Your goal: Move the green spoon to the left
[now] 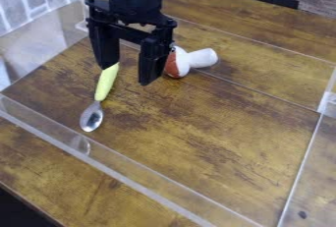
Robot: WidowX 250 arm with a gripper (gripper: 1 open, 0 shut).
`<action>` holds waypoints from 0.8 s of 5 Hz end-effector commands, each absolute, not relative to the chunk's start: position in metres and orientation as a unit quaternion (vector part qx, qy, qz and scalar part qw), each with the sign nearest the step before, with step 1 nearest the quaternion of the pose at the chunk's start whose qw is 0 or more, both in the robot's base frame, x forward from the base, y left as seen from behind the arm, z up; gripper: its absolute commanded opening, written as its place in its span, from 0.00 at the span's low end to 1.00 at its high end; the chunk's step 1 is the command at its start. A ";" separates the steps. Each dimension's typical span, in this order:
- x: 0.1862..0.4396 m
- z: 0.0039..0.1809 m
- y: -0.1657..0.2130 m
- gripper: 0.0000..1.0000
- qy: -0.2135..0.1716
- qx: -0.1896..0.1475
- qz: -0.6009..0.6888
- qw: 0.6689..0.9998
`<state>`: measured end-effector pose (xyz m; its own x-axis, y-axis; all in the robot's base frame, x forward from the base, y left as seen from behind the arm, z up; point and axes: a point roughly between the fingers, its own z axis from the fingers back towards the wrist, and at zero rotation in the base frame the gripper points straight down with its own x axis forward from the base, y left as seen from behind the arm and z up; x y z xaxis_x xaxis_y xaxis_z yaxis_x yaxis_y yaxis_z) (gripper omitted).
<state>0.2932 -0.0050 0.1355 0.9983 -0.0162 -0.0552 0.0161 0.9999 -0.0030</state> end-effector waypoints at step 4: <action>0.336 0.120 -0.048 1.00 0.010 -0.012 -0.050 0.999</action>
